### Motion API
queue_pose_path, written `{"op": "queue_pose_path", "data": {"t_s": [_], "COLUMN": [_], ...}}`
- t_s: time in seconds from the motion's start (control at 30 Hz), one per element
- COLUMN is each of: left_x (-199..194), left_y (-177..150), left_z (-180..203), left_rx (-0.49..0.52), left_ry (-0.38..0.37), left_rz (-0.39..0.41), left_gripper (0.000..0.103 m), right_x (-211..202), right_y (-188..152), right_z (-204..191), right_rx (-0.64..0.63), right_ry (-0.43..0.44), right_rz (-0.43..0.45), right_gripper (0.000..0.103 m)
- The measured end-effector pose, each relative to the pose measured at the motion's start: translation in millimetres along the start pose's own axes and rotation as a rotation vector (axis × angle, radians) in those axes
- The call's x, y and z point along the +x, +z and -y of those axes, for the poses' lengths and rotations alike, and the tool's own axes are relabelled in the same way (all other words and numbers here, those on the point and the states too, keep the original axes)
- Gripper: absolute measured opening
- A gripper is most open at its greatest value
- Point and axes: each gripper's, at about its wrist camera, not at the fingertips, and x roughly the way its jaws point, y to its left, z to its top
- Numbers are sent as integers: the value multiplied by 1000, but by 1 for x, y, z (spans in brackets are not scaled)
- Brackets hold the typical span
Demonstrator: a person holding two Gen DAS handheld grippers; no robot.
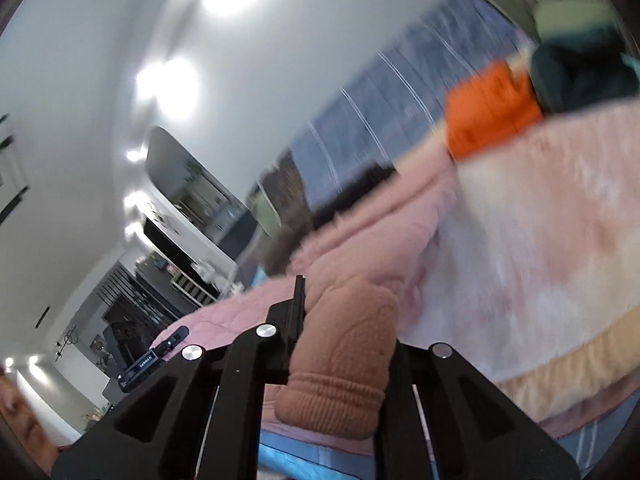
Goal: Fold large clothes
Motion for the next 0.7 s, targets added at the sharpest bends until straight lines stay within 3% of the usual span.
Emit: {"op": "queue_pose_path", "data": {"t_s": [0.1, 0.17, 0.3, 0.37, 0.5, 0.7], "left_x": [-28, -32, 6, 22, 43, 79], "left_y": [0, -6, -21, -21, -12, 18], "left_z": [17, 16, -9, -25, -43, -62], "left_rx": [51, 42, -49, -103, -131, -107], "left_ry": [1, 1, 29, 38, 52, 105], "left_rz": [52, 44, -70, -98, -92, -103], "left_gripper": [12, 14, 15, 15, 17, 18], "right_x": [-26, -28, 2, 18, 40, 89], "right_y": [-5, -13, -20, -15, 0, 34], "right_z": [-23, -27, 3, 19, 31, 38], "right_rx": [-82, -116, -41, 7, 14, -58], "right_ry": [-28, -69, -113, -123, -125, -209], "right_rz": [54, 34, -54, -50, -32, -19], "right_gripper": [9, 10, 10, 10, 11, 11]}}
